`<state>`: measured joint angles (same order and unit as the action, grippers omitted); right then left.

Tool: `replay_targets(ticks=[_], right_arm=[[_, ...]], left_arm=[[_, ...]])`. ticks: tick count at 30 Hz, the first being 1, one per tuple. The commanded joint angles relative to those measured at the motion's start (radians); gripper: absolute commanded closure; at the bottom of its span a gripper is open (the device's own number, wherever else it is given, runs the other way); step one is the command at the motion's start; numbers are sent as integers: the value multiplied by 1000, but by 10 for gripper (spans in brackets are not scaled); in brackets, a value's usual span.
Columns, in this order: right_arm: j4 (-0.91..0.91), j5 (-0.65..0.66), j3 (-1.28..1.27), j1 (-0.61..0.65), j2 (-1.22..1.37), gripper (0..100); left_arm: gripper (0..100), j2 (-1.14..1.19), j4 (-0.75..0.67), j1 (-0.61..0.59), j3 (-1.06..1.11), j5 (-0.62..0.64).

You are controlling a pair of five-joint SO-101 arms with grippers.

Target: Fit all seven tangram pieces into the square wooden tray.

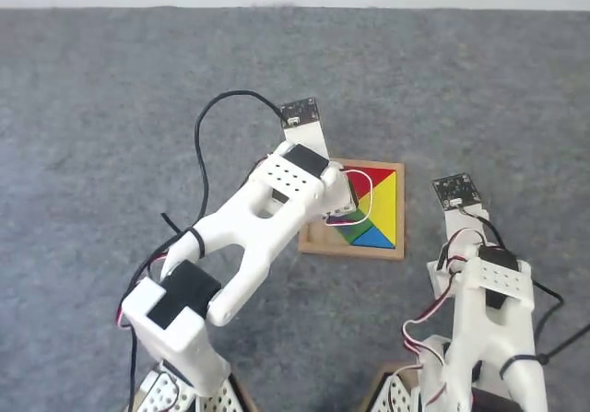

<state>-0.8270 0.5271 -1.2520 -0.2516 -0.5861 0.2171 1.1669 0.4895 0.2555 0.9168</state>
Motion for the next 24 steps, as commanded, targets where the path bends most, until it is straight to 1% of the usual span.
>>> replay_targets(ticks=[1, 4, 10, 17, 19, 20, 21, 24], right_arm=[[12, -12, 5, 10, -35, 991], [12, -12, 5, 10, -35, 991], [12, -12, 5, 10, -35, 991], [12, -12, 5, 10, -35, 991], [12, -12, 5, 10, -35, 991], [12, -12, 5, 10, -35, 991], [12, -12, 5, 10, -35, 991], [12, -12, 5, 10, -35, 991]], left_arm=[[819, -69, -17, 8, -12, 11], [811, -69, -17, 8, -12, 11], [697, -71, -11, 40, -12, 14], [694, -80, -15, 43, -15, 11], [693, -81, -21, 17, -39, 6], [693, -86, 11, -9, -65, -21], [692, -92, 54, -26, -105, -94], [694, -123, 180, -66, -220, -453]])
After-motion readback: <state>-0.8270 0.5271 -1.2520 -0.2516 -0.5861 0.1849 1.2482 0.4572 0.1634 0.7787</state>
